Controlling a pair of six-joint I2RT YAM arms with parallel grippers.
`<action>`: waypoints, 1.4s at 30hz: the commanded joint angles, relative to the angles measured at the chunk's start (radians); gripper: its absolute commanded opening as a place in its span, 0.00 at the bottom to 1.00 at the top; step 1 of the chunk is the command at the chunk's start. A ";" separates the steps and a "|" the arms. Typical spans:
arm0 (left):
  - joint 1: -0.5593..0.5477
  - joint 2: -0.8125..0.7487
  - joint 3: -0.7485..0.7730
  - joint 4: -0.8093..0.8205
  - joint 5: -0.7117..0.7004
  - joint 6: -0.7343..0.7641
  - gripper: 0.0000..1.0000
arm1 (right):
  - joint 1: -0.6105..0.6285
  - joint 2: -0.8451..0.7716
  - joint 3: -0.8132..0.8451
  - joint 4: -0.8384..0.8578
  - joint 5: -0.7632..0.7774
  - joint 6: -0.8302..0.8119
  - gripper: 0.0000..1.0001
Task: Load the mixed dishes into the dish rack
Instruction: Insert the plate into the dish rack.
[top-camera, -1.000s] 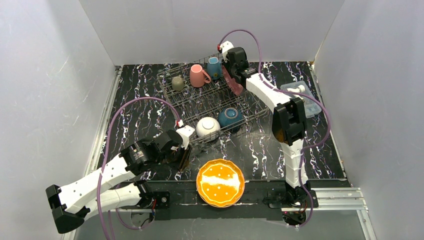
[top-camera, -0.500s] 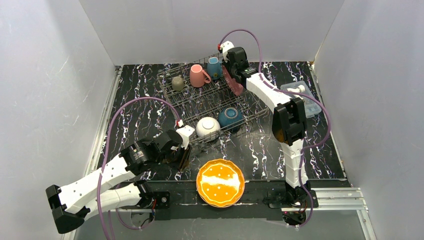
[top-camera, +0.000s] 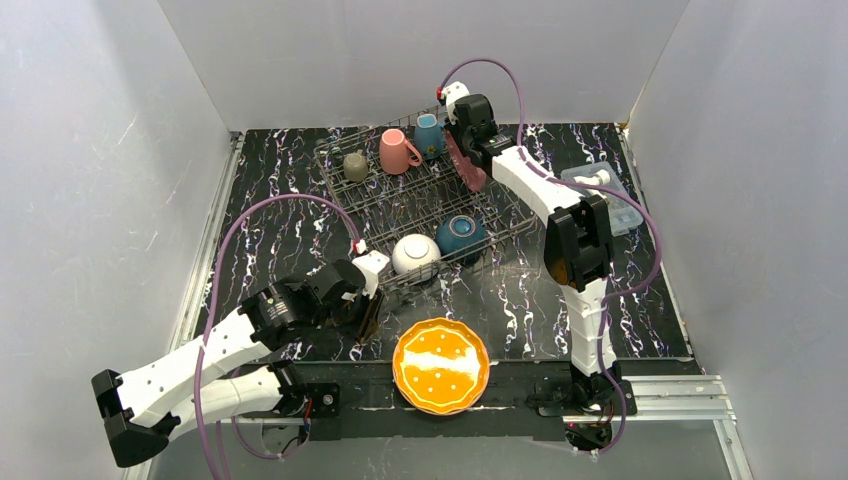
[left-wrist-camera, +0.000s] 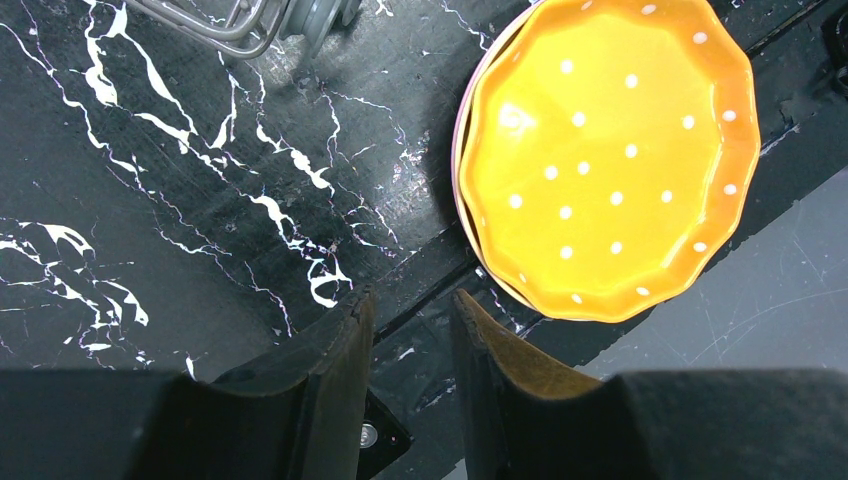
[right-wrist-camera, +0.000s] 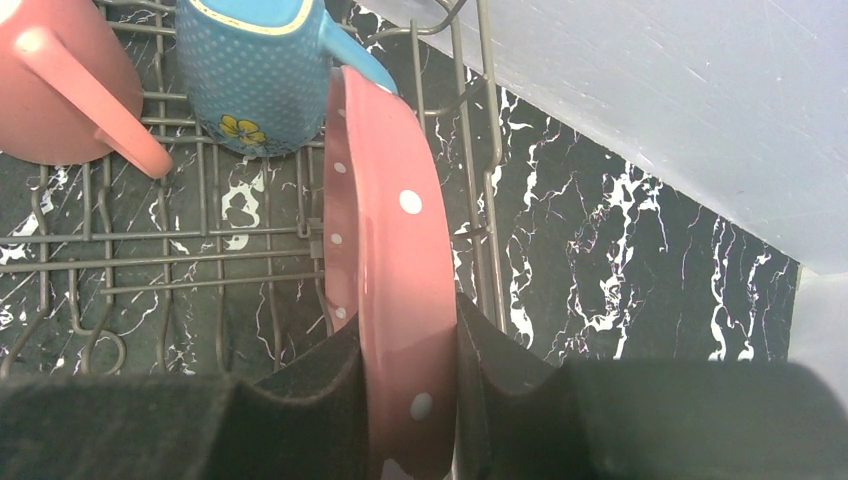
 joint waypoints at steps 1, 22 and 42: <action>0.005 0.002 -0.008 -0.004 -0.001 0.012 0.33 | 0.001 -0.071 0.004 0.077 0.056 0.007 0.37; 0.006 0.005 -0.006 -0.004 0.001 0.012 0.33 | 0.001 -0.100 0.018 0.087 0.077 0.022 0.65; 0.007 -0.068 -0.012 -0.008 -0.035 0.007 0.49 | -0.001 -0.329 -0.183 0.085 -0.100 0.201 0.81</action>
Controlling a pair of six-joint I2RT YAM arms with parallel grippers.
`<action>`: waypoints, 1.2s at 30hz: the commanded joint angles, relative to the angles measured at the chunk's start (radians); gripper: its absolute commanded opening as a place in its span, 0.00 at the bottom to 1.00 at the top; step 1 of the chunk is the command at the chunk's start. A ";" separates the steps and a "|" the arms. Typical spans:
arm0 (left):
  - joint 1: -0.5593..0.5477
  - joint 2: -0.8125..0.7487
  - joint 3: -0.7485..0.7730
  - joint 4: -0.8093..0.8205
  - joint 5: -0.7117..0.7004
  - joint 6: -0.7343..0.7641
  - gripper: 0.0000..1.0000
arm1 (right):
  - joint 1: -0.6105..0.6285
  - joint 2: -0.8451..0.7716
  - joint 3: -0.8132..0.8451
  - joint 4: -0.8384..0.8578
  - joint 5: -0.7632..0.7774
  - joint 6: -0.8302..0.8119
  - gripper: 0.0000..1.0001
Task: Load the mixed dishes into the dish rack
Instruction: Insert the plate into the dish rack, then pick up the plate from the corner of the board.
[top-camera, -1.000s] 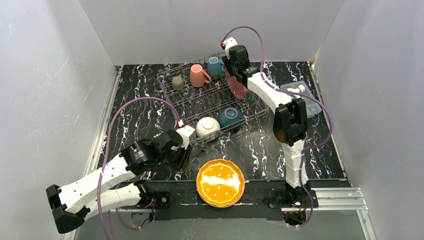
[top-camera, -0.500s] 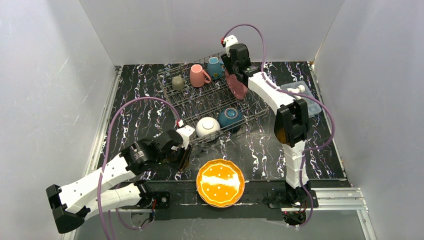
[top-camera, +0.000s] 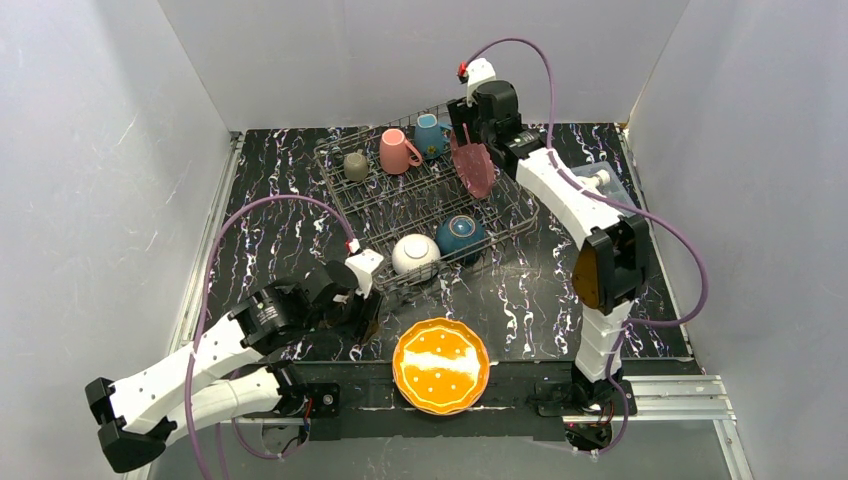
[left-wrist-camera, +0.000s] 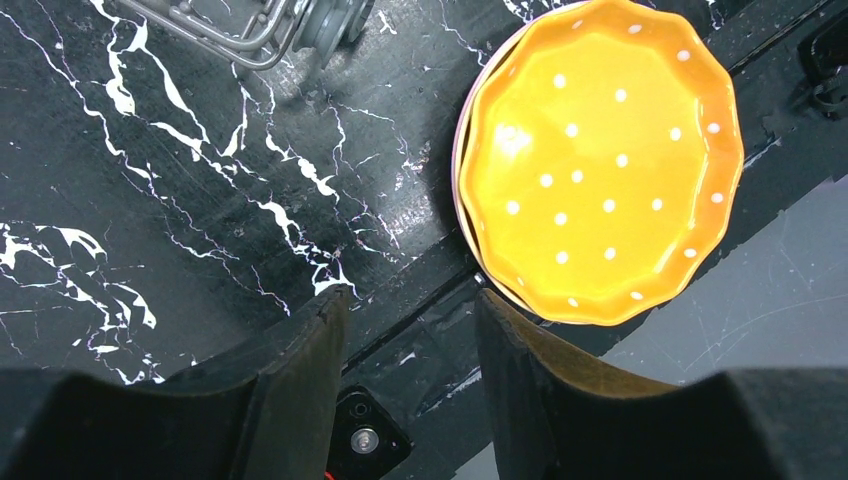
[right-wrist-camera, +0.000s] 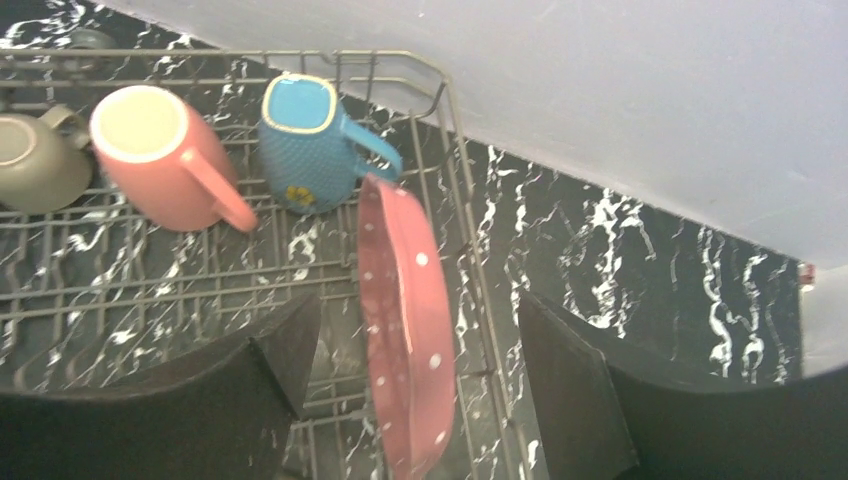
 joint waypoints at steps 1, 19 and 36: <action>0.005 -0.028 -0.012 -0.007 -0.021 0.007 0.50 | -0.001 -0.103 -0.074 0.018 -0.079 0.092 0.83; 0.005 -0.101 -0.022 0.001 -0.036 0.006 0.98 | -0.002 -0.595 -0.647 0.148 -0.222 0.301 0.98; 0.004 -0.057 0.045 -0.051 -0.011 -0.109 0.93 | -0.002 -0.966 -0.866 -0.073 -0.388 0.457 0.93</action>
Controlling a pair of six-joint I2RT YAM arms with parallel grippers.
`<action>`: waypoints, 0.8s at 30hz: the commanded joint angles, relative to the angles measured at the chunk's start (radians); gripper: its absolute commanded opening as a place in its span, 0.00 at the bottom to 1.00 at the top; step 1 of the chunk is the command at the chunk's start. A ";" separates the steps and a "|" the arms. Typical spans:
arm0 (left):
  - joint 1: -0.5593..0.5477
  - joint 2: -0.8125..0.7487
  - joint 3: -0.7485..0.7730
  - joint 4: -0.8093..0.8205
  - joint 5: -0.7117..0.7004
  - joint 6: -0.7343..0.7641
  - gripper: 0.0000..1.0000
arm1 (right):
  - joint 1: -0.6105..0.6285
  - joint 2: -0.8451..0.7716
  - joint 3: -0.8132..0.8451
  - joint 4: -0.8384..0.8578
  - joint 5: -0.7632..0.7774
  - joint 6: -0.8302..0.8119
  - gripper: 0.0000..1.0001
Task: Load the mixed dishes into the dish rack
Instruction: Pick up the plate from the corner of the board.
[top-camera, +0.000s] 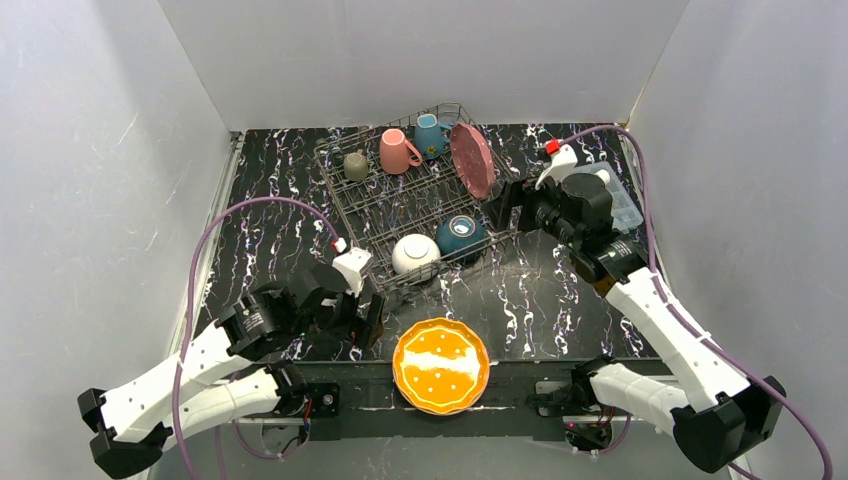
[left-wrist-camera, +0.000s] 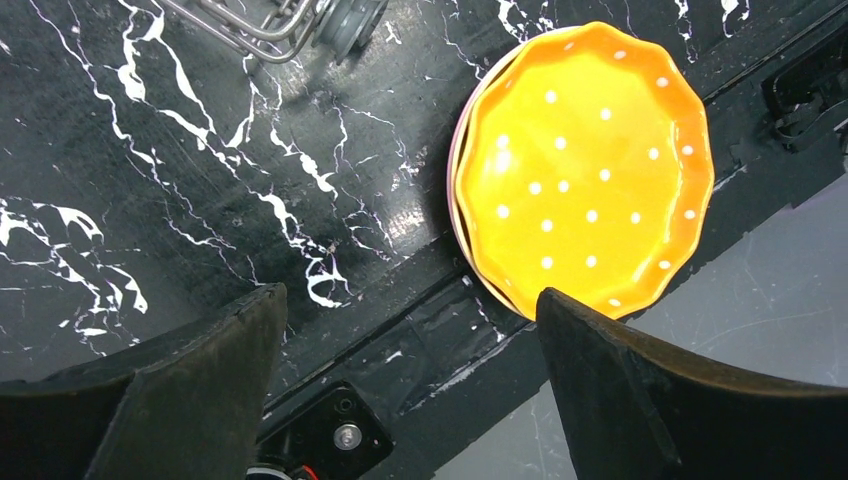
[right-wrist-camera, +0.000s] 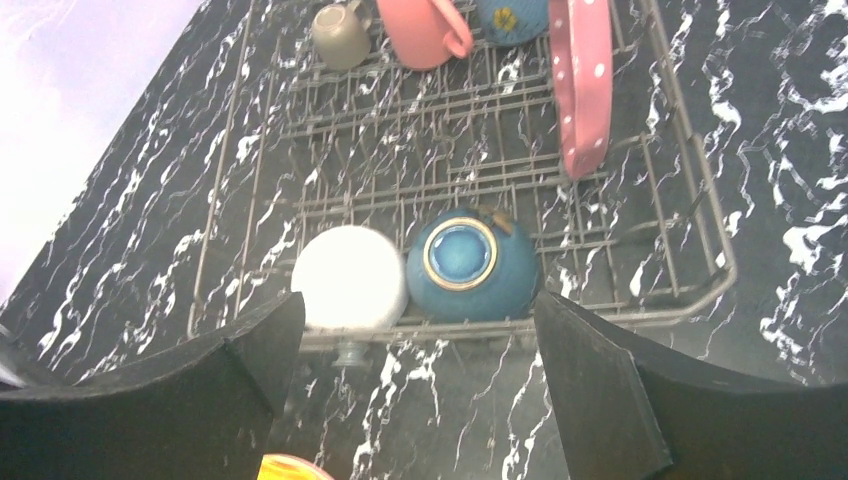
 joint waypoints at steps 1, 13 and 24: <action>0.004 0.026 0.050 -0.036 0.019 -0.068 0.91 | -0.002 -0.058 -0.011 -0.096 -0.073 0.065 0.92; 0.004 0.122 0.011 -0.061 0.047 -0.227 0.69 | 0.005 -0.099 -0.088 -0.255 -0.219 0.155 0.79; 0.001 0.211 -0.098 0.042 0.115 -0.308 0.55 | 0.045 -0.162 -0.254 -0.251 -0.266 0.228 0.64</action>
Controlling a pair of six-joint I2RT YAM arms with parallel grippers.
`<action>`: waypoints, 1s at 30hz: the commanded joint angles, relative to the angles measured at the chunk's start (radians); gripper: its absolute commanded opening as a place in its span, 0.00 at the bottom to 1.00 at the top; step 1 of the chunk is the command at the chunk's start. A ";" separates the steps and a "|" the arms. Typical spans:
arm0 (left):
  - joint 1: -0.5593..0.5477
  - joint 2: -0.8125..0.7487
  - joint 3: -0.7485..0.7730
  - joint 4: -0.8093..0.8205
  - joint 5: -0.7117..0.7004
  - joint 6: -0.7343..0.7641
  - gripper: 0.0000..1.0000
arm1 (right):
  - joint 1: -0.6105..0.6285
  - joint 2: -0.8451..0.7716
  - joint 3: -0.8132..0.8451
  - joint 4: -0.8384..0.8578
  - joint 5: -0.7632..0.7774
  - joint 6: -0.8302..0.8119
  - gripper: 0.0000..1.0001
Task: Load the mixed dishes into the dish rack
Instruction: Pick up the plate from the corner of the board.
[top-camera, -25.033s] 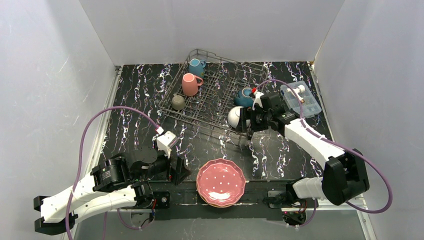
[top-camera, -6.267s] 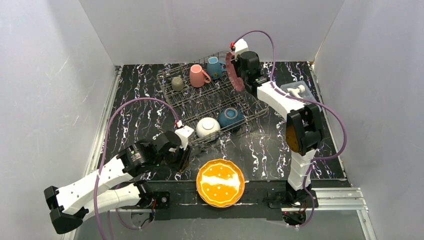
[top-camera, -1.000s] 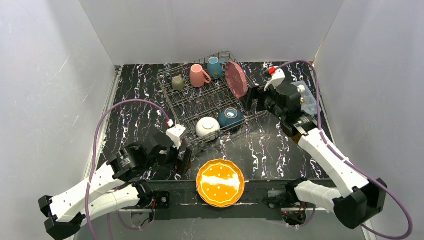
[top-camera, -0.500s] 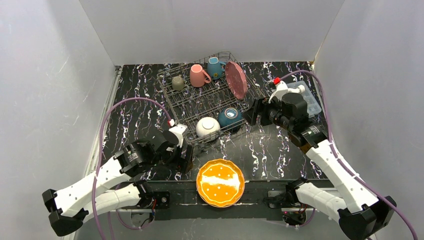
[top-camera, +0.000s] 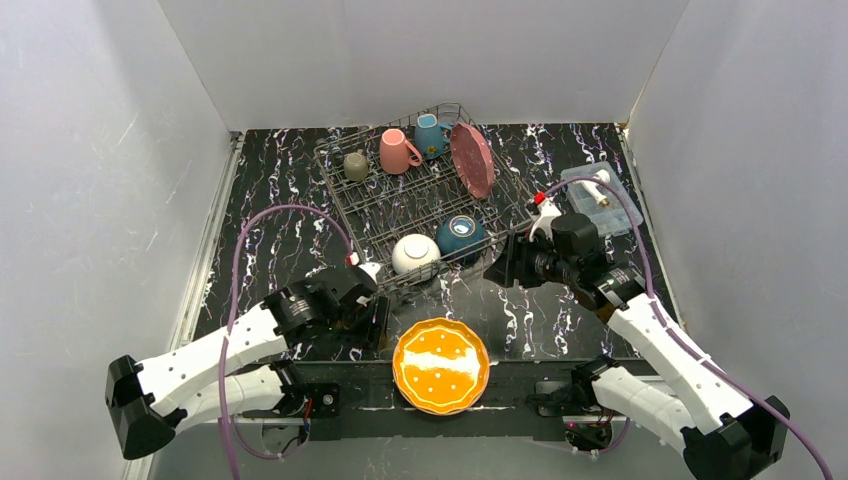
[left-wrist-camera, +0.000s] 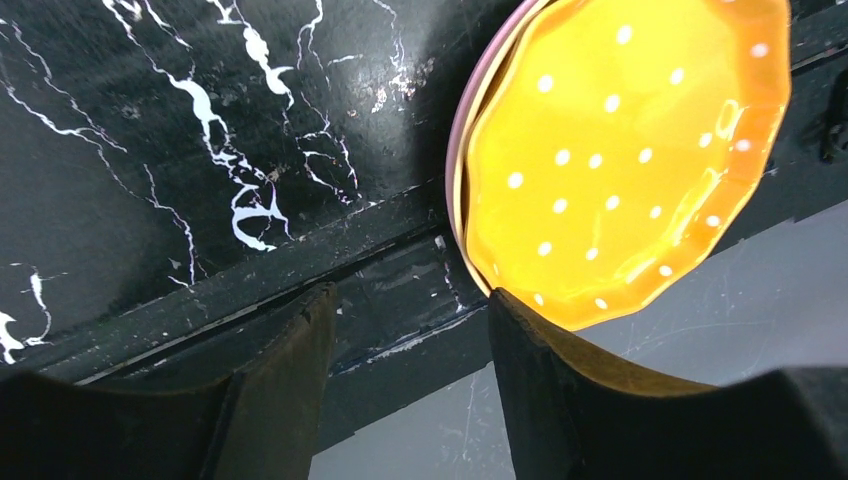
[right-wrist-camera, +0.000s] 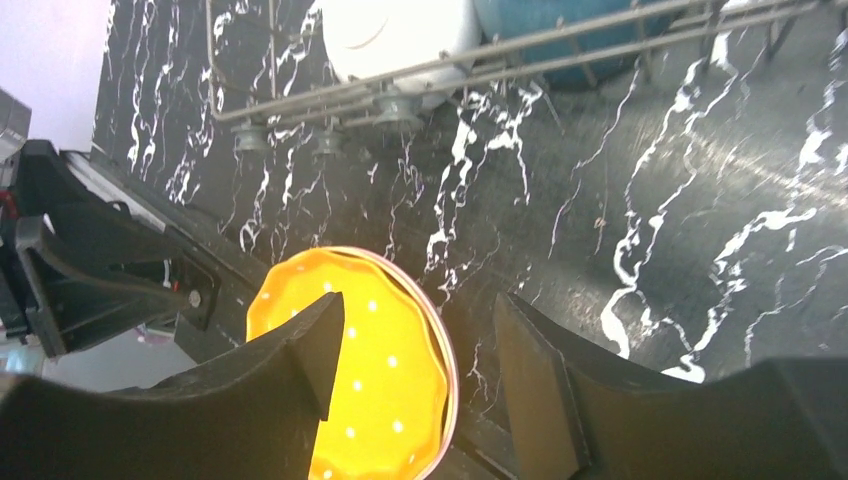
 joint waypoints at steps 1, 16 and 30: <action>0.001 0.029 -0.035 0.050 0.031 -0.047 0.54 | 0.031 -0.026 -0.066 0.021 -0.036 0.051 0.64; -0.006 0.159 -0.085 0.199 0.095 -0.072 0.40 | 0.216 -0.025 -0.161 0.060 0.081 0.126 0.54; -0.018 0.243 -0.089 0.268 0.108 -0.066 0.25 | 0.266 -0.014 -0.185 0.070 0.110 0.147 0.52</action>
